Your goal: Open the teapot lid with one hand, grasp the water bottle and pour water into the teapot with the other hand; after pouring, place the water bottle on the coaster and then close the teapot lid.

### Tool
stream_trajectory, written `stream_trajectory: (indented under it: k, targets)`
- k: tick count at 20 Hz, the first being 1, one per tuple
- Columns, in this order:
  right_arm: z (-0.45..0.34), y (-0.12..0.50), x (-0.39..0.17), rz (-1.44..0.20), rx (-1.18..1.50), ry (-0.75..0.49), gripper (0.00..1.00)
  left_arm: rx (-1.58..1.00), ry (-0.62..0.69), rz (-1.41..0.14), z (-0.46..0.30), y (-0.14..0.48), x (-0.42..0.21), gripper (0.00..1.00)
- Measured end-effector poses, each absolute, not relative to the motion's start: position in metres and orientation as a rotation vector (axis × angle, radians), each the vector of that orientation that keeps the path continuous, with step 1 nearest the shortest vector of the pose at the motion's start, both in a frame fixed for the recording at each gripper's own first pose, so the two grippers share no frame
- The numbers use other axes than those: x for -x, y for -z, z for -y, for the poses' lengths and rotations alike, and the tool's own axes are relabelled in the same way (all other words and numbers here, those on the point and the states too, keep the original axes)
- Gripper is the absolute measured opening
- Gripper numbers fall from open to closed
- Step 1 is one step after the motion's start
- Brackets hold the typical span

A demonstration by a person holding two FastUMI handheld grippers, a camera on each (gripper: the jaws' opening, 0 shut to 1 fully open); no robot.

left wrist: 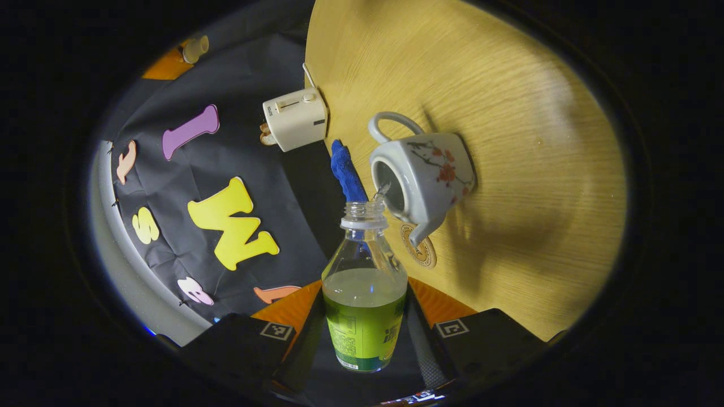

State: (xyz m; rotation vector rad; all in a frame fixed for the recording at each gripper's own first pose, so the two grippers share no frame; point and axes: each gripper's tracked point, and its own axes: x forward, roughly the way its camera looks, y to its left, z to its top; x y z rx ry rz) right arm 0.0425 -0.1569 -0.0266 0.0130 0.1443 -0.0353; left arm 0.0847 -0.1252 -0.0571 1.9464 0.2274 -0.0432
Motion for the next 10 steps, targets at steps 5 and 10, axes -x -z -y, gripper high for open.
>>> stream_trajectory:
  k: [5, 10]
  targets:
    - [0.1582, 0.0305, -0.044, -0.156, -0.013, 0.035, 0.0, -1.962, 0.04, -0.23, 0.1245, 0.0547, -0.0867, 0.76]
    - [0.1601, 0.0327, -0.0451, -0.159, -0.002, 0.042, 0.0, -2.019, 0.018, -0.215, 0.1265, 0.0489, -0.0865, 0.76]
